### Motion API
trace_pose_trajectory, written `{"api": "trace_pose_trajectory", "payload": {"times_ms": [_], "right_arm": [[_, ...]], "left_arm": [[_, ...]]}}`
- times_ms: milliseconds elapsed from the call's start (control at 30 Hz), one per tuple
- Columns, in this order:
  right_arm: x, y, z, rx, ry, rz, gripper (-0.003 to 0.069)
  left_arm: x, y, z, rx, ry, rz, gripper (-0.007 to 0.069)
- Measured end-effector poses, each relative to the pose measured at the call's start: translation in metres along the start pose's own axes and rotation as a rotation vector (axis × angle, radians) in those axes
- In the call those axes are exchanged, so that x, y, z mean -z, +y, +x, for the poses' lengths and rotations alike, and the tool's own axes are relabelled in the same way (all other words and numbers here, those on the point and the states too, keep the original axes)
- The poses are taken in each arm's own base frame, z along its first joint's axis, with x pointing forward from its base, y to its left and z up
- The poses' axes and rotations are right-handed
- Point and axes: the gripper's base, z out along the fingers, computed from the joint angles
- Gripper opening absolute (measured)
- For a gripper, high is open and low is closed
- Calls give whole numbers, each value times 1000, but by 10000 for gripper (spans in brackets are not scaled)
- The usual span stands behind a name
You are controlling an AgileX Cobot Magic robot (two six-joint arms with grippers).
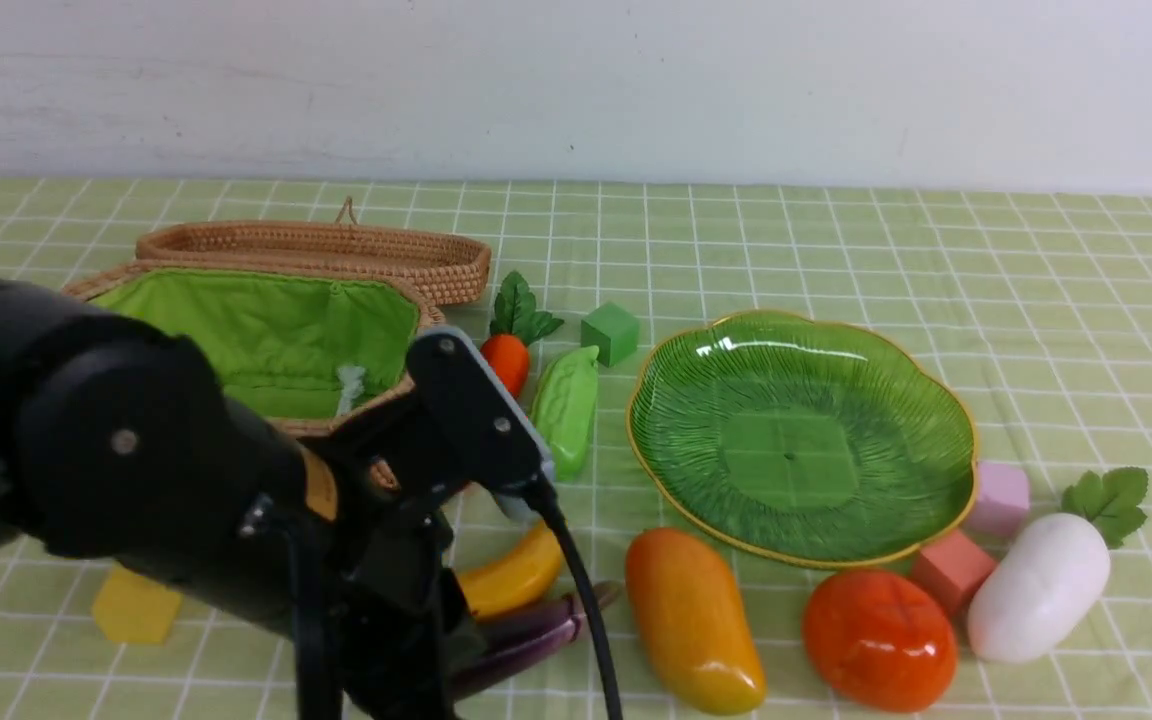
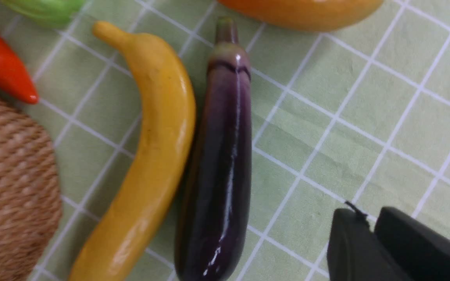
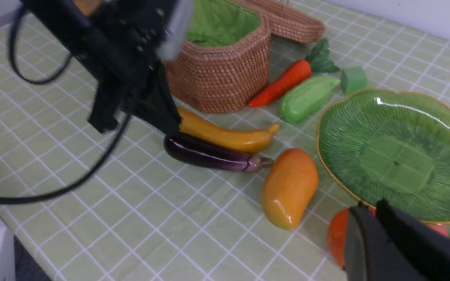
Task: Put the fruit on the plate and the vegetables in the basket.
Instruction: Use the left arm to grab an eggplant and put it into the left basket
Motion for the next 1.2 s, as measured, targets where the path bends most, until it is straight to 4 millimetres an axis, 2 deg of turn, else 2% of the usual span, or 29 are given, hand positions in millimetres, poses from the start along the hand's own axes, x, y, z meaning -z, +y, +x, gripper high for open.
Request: {"api": "trace_pose_trajectory", "payload": {"times_ms": [33, 67, 100, 133, 233, 333, 500, 767, 1067, 1200], "right_arm": [[0, 0, 0, 6, -3, -4, 42], [0, 1, 0, 7, -3, -6, 42], [0, 1, -1, 9, -7, -11, 42], [0, 1, -1, 11, -8, -15, 42], [0, 2, 0, 16, -1, -23, 42], [0, 2, 0, 18, 4, -25, 45], [0, 4, -1, 10, -8, -45, 50], [0, 5, -2, 1, -17, -60, 52], [0, 5, -2, 2, -17, -60, 56], [0, 5, -2, 2, -17, -60, 59]], "left_arm": [[-9, 0, 0, -4, 25, 10, 140], [-9, 0, 0, -4, 25, 10, 140], [-19, 1, 1, -3, 54, 19, 188], [-31, 3, 3, -7, 86, 24, 281], [-46, 6, 5, -23, 121, 19, 421], [-54, 9, 5, -45, 131, 4, 484], [-64, 14, 5, -86, 134, -30, 489], [-66, 18, 1, -123, 94, -74, 477], [-89, 22, 8, -184, 172, -76, 476], [-97, 22, 12, -193, 198, -69, 450]]}}
